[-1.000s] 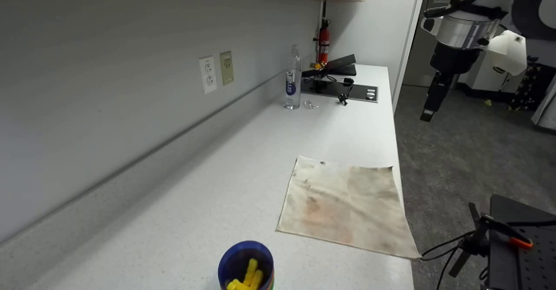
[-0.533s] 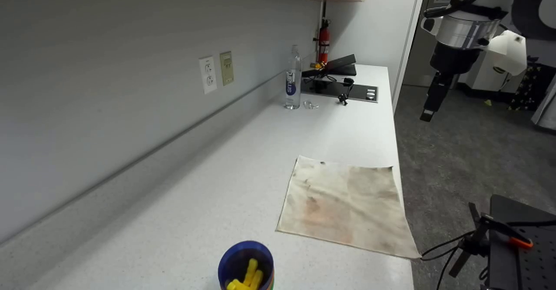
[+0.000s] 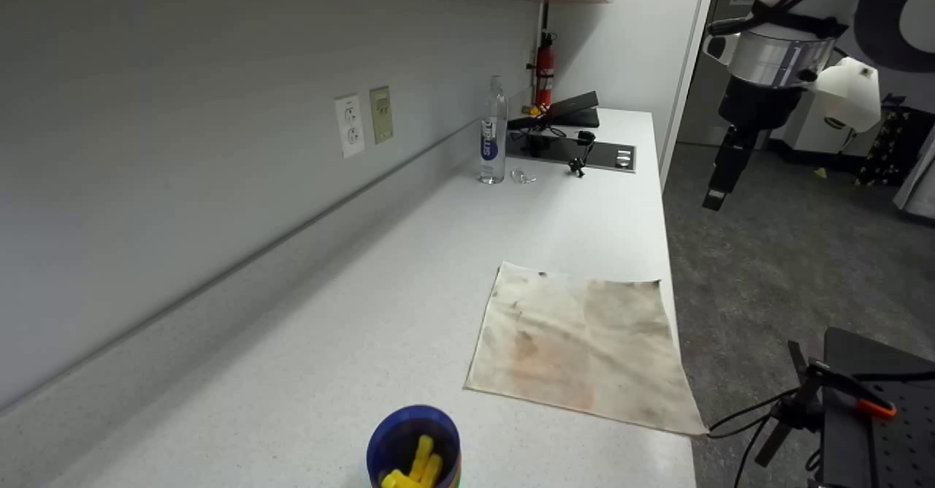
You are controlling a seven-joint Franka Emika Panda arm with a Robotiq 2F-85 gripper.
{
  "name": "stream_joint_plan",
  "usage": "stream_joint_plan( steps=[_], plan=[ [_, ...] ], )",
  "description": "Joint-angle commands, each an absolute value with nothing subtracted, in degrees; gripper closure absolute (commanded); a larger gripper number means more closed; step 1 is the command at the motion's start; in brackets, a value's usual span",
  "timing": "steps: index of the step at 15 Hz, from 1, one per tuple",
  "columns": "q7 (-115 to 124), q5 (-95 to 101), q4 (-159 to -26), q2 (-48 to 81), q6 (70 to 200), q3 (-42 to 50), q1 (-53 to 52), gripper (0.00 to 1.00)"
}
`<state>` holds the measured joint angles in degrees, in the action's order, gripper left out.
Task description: Fold the towel on the table diagonally twice.
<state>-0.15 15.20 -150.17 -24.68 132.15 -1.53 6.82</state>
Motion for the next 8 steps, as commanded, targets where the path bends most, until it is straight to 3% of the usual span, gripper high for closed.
stream_joint_plan(
  steps=[1, 8],
  plan=[
    [-0.8, 11.7, -149.7, -22.2, 135.1, 0.3, 4.6, 0.00],
    [-2.3, 3.7, -150.1, -15.4, 145.5, 1.7, 2.3, 0.00]
  ],
)
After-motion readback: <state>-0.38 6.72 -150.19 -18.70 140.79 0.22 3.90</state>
